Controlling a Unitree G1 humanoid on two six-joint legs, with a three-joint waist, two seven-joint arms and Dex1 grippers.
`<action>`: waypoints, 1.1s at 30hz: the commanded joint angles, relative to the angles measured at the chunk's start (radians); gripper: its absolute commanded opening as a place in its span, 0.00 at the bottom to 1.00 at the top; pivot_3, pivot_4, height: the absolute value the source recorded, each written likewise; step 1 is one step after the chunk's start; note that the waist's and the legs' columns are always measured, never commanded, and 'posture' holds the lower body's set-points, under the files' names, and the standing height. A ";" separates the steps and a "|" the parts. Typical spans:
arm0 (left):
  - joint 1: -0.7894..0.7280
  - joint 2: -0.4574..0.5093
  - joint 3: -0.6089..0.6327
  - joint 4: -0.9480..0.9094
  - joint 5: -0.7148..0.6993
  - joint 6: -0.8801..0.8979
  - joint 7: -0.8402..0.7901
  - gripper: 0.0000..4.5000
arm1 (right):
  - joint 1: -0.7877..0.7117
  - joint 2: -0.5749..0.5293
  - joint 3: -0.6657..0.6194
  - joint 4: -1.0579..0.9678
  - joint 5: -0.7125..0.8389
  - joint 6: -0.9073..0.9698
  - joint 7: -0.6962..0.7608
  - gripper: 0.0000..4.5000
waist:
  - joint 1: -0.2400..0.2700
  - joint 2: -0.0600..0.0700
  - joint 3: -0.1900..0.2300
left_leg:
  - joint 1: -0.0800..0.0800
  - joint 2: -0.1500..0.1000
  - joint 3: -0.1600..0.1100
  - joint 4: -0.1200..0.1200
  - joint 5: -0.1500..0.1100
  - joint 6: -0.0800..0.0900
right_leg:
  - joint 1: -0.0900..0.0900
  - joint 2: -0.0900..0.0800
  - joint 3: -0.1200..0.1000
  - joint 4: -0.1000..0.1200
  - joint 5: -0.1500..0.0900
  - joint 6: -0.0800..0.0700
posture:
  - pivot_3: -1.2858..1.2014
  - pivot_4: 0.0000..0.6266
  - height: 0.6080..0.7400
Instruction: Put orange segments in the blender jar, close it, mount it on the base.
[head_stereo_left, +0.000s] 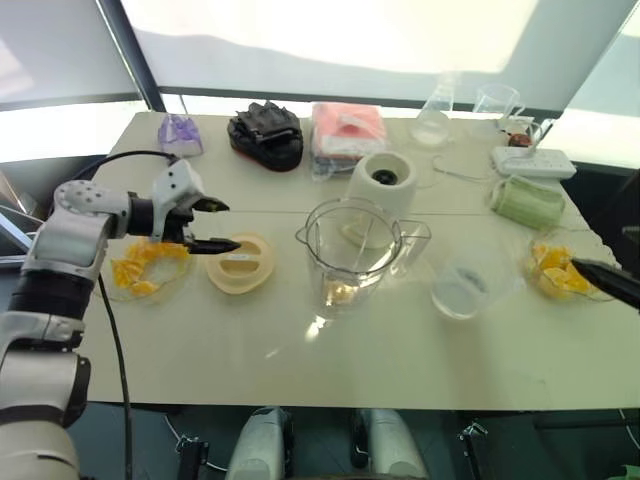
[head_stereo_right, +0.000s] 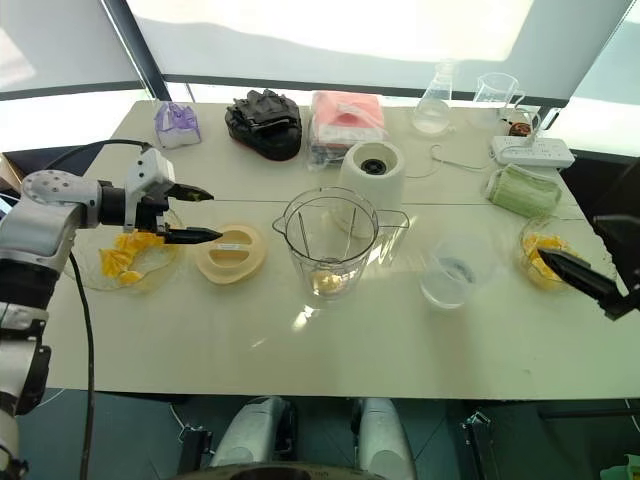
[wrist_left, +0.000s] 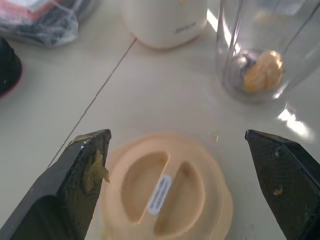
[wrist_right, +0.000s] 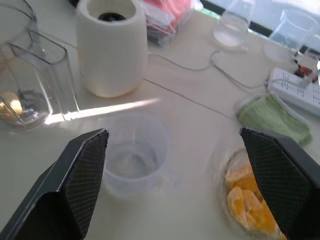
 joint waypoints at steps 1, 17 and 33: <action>-0.102 -0.036 -0.073 0.189 0.133 -0.232 -0.058 1.00 | -0.126 -0.049 -0.023 -0.006 0.175 0.053 -0.043 0.98 | 0.004 -0.001 0.000 | 0.000 0.000 0.000 0.000 0.000 0.000 | 0.000 0.000 0.000 -0.001 0.000 0.000 | 0.52 0.24 1.00; -0.350 -0.239 -0.206 0.696 0.454 -0.614 -0.002 1.00 | -0.317 -0.162 0.053 -0.121 0.691 0.074 -0.350 0.98 | 0.022 -0.004 0.001 | -0.005 0.001 0.000 0.001 -0.001 0.003 | -0.003 0.000 -0.001 0.000 0.000 0.001 | 0.52 0.24 1.00; -0.352 -0.331 -0.201 0.755 0.551 -0.596 0.068 1.00 | -0.379 -0.231 0.281 -0.256 0.849 -0.084 -0.478 0.98 | 0.021 -0.005 0.001 | -0.004 0.002 0.000 0.002 -0.001 0.003 | -0.003 0.000 -0.001 0.001 0.001 0.002 | 0.52 0.24 1.00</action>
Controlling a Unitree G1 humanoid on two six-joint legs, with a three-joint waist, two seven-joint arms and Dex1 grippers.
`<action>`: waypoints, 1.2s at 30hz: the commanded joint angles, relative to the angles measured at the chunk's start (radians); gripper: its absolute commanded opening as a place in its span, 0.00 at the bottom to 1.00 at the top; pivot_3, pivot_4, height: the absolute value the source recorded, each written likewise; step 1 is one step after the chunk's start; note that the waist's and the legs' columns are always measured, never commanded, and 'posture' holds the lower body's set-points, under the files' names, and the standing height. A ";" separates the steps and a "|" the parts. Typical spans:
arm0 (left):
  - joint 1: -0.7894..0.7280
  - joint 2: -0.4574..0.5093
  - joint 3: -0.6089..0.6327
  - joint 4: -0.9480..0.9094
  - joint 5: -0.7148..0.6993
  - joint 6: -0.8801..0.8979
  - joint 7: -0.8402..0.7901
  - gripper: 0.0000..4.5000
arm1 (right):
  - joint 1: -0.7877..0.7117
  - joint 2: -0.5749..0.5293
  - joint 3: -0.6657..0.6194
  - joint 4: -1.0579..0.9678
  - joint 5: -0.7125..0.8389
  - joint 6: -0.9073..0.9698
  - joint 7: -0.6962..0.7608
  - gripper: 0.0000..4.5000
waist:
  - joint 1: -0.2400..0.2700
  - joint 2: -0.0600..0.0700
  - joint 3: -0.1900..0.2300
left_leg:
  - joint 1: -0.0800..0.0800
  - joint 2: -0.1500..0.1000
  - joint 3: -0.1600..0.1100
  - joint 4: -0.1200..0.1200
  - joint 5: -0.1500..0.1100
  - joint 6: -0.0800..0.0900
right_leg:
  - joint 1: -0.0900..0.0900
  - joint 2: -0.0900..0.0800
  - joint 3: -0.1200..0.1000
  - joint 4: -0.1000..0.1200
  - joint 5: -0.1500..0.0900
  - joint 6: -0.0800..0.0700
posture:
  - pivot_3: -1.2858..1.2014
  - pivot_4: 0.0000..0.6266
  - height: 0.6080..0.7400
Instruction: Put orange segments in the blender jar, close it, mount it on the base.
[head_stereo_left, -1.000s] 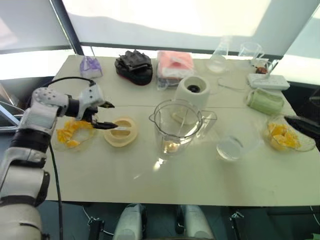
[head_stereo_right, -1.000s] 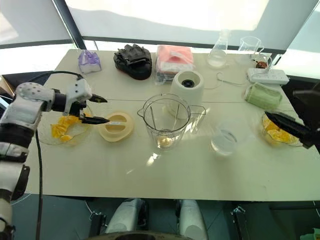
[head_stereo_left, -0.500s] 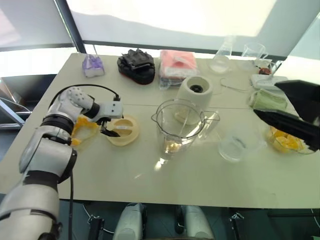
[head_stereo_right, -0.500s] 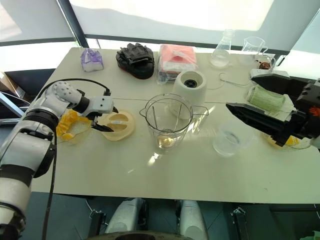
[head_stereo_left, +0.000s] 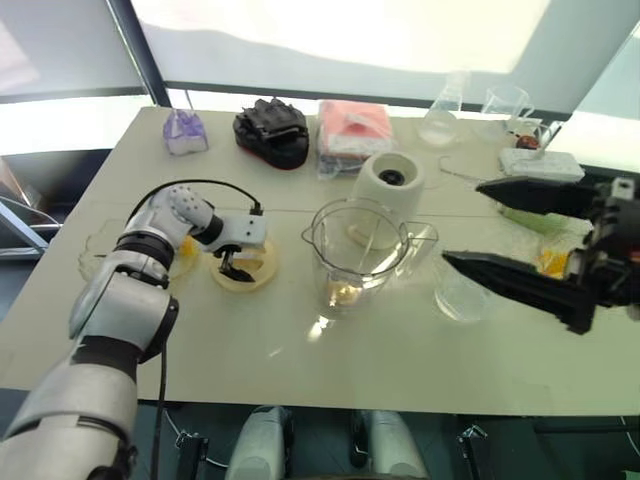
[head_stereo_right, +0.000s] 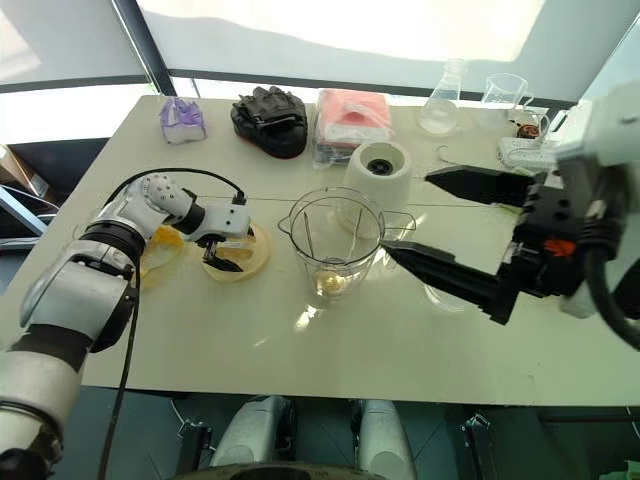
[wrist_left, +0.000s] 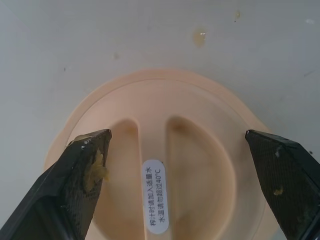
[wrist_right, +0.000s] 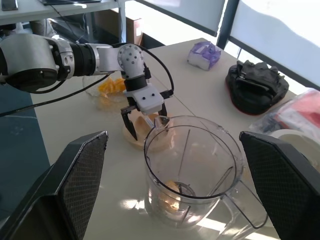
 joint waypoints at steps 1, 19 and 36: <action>-0.017 0.004 0.007 0.004 0.018 0.007 0.028 1.00 | -0.014 0.000 0.036 -0.032 -0.007 -0.047 -0.022 0.98 | 0.000 0.000 0.000 | 0.000 0.000 0.000 0.000 0.000 0.000 | 0.000 0.000 0.000 0.000 0.000 0.000 | 0.52 0.24 1.00; 0.018 -0.014 0.014 0.024 0.051 0.047 0.055 0.05 | -0.038 0.001 0.136 -0.040 -0.060 -0.080 -0.063 1.00 | -0.001 -0.001 -0.001 | 0.005 0.002 0.001 0.001 0.000 0.000 | 0.004 0.000 0.000 0.002 0.000 -0.001 | 0.52 0.24 1.00; -0.288 0.063 0.232 -0.056 -0.197 0.156 -0.288 0.05 | 0.052 0.119 0.181 -0.012 -0.243 -0.062 -0.012 1.00 | 0.002 -0.005 -0.001 | -0.003 0.000 0.000 0.002 0.000 0.000 | 0.000 0.001 -0.002 0.000 0.001 0.000 | 0.52 0.24 1.00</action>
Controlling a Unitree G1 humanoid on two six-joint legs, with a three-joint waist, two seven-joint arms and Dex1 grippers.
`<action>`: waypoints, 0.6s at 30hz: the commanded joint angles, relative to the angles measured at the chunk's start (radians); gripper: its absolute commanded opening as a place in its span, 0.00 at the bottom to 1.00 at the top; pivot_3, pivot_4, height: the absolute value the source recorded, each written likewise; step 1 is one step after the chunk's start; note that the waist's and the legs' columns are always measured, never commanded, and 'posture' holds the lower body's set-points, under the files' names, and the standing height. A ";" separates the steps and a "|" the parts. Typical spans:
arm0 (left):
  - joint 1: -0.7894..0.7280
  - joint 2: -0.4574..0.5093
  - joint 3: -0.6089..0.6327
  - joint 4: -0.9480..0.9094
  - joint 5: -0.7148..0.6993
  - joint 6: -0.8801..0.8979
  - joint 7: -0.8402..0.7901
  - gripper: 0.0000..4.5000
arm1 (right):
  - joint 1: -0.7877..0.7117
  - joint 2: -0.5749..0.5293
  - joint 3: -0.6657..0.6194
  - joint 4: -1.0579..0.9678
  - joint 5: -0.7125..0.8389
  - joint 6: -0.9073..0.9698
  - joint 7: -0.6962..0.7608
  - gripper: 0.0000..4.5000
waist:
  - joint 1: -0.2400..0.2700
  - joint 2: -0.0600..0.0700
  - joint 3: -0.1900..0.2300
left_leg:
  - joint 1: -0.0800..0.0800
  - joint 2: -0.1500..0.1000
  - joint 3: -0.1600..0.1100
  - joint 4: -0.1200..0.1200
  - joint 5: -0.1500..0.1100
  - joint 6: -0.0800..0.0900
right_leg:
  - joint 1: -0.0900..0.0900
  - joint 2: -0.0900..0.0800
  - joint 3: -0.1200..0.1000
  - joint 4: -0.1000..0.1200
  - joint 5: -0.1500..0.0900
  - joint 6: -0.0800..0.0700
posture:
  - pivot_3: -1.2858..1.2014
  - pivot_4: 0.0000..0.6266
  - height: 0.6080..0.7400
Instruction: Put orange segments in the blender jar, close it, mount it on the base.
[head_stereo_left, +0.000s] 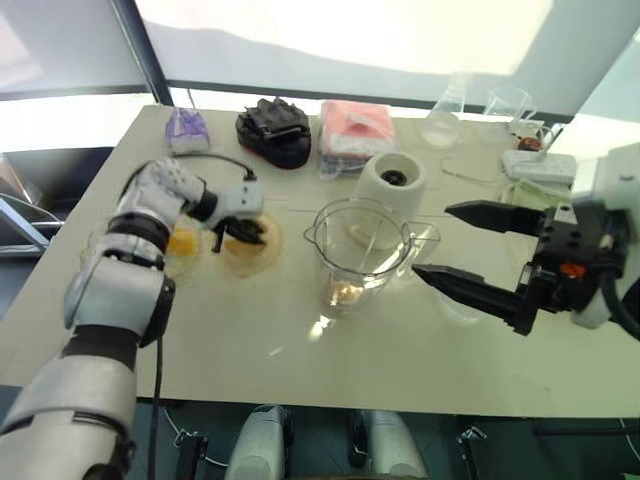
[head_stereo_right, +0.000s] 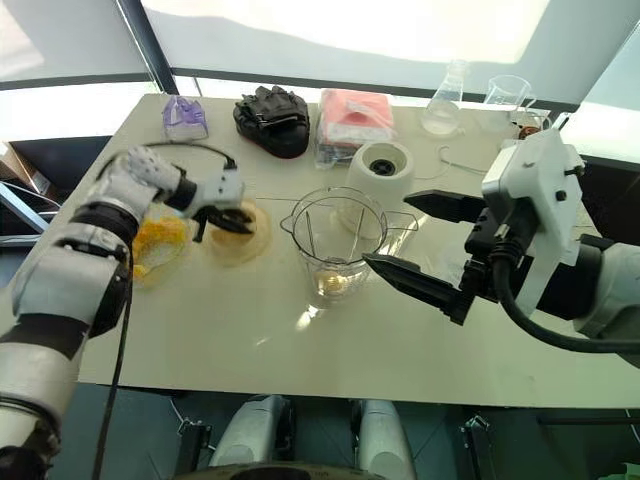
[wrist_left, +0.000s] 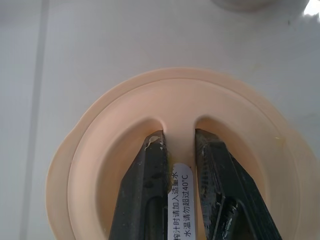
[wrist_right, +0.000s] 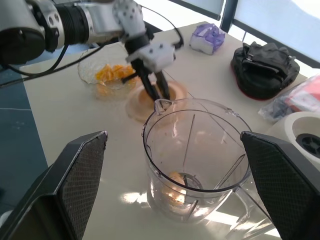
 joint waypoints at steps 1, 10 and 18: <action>-0.142 0.031 0.055 -0.056 -0.103 0.060 -0.117 0.05 | 0.042 0.048 0.001 0.017 -0.094 -0.005 0.011 1.00 | 0.000 0.000 0.000 | -0.001 -0.001 0.000 0.000 0.000 0.000 | -0.001 0.000 0.000 0.000 0.001 0.001 | 0.52 0.24 1.00; -0.342 -0.007 0.007 -0.138 -0.401 0.270 -0.122 0.05 | 0.161 0.164 0.014 0.008 -0.287 -0.013 0.024 1.00 | -0.002 0.000 0.000 | -0.001 -0.002 -0.001 0.000 0.000 0.001 | -0.001 0.000 0.000 0.000 0.001 0.003 | 0.52 0.24 1.00; -0.352 -0.083 -0.141 -0.316 -0.527 0.383 -0.122 0.05 | 0.165 0.226 0.074 0.027 -0.422 -0.026 0.051 1.00 | -0.003 0.000 0.000 | 0.000 -0.002 -0.001 0.000 0.000 0.001 | 0.000 0.001 0.000 0.001 0.000 0.001 | 0.52 0.24 1.00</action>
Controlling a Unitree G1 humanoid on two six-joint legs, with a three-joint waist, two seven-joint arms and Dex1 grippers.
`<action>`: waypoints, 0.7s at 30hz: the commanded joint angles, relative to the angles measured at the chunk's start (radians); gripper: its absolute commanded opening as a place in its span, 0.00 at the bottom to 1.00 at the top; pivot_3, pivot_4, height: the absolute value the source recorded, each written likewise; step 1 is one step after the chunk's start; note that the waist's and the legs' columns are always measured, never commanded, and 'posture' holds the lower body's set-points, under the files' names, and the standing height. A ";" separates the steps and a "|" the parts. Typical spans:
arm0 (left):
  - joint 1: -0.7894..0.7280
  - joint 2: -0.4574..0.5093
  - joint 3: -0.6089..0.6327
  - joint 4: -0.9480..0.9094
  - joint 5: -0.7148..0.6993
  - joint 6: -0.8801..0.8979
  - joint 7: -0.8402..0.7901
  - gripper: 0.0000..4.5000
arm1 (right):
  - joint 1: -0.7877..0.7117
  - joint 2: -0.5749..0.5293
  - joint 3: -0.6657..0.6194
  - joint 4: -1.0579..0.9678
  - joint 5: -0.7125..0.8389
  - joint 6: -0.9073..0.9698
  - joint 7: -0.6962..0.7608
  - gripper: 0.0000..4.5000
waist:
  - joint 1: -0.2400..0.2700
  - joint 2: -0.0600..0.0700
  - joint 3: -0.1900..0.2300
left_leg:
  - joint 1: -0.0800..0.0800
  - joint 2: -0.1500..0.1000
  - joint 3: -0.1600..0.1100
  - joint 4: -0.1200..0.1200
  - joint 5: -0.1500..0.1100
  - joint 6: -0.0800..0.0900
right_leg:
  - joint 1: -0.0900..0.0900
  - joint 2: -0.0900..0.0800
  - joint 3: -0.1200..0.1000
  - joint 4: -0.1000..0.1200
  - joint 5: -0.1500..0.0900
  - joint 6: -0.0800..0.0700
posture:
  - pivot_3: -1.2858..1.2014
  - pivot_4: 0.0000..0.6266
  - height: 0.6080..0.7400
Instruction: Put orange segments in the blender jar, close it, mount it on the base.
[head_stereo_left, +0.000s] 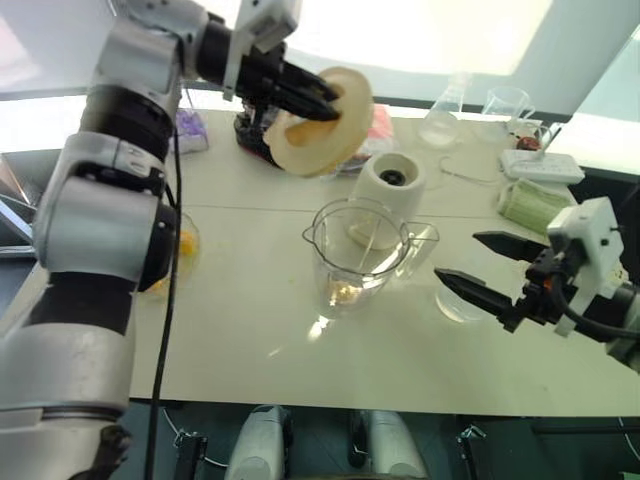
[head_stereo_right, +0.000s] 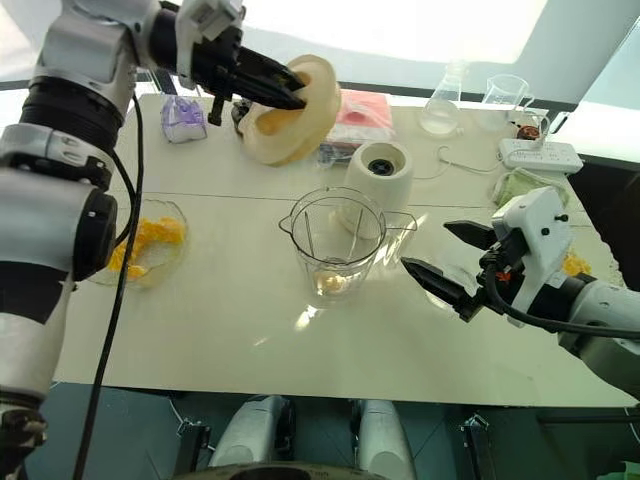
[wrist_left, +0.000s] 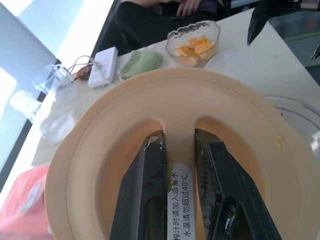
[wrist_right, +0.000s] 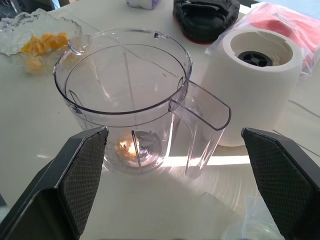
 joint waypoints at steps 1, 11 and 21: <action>-0.036 -0.016 -0.069 -0.083 -0.065 0.016 -0.004 0.05 | -0.023 0.015 0.016 0.010 -0.054 -0.032 0.009 1.00 | 0.000 0.000 0.000 | 0.000 0.000 0.000 0.000 0.000 0.000 | 0.000 0.000 0.000 0.000 0.000 0.000 | 0.52 0.24 1.00; -0.029 -0.053 -0.310 -0.194 -0.141 0.157 -0.004 0.05 | -0.106 0.064 0.099 0.010 -0.134 -0.038 -0.038 1.00 | 0.002 0.000 0.000 | -0.001 0.000 0.000 0.000 0.000 0.000 | 0.000 0.000 0.000 0.000 -0.001 -0.002 | 0.52 0.24 1.00; 0.029 -0.021 -0.483 -0.354 -0.180 0.104 -0.004 0.05 | -0.140 0.119 0.154 0.025 -0.200 -0.036 -0.058 1.00 | 0.001 0.001 0.000 | -0.001 0.000 0.000 0.000 0.000 0.000 | -0.001 0.000 0.001 0.000 -0.001 -0.002 | 0.52 0.24 1.00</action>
